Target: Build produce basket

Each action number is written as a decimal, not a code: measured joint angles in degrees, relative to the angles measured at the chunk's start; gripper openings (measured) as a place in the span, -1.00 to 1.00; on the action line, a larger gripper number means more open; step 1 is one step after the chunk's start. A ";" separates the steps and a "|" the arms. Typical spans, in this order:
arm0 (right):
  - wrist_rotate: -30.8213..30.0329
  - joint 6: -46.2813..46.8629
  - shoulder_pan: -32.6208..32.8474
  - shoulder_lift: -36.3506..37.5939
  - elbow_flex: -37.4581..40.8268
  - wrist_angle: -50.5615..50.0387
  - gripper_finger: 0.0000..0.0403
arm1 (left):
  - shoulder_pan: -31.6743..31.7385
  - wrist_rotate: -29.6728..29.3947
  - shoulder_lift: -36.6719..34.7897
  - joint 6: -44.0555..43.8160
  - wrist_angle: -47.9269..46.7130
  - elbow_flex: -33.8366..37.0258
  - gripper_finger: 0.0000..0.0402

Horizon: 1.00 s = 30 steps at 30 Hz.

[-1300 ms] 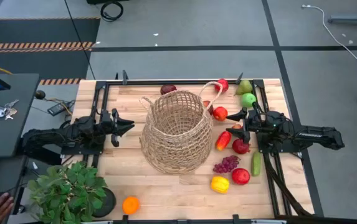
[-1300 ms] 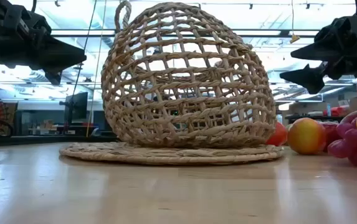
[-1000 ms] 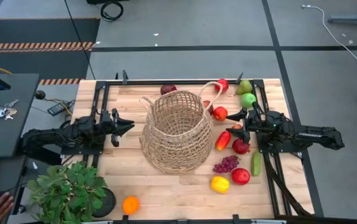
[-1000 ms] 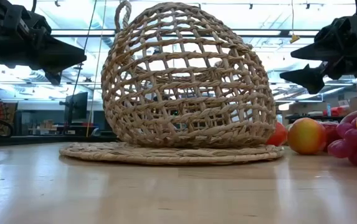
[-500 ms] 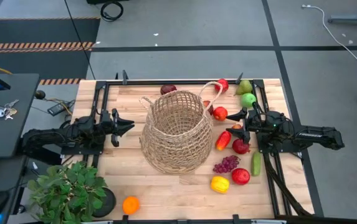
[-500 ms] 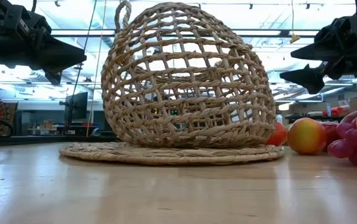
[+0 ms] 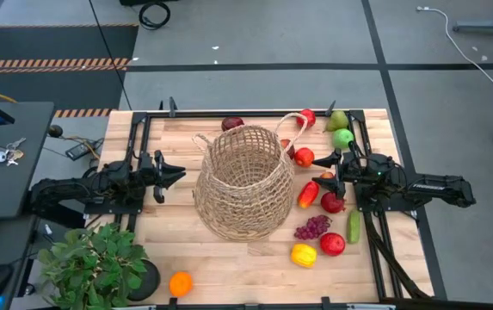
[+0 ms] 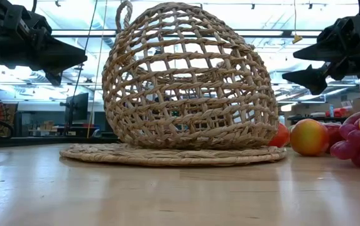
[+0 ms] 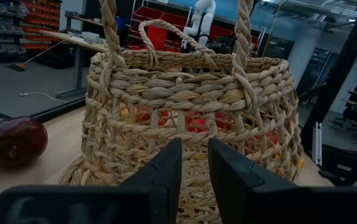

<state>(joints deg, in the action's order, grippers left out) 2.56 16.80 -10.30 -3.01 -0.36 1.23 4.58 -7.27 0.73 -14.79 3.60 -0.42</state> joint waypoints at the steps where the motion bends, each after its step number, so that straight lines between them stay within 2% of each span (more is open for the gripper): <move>1: 0.00 0.00 -0.01 0.00 0.00 0.00 0.73 | 0.00 0.02 0.00 0.00 0.00 -0.01 -0.57; 30: 0.00 0.00 0.00 0.00 0.00 0.00 0.73 | 0.00 0.00 -0.02 0.00 0.00 0.00 -0.55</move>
<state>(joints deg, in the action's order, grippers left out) 2.55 16.80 -10.30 -3.01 -0.36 1.23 4.58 -7.27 0.71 -14.79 3.60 -0.42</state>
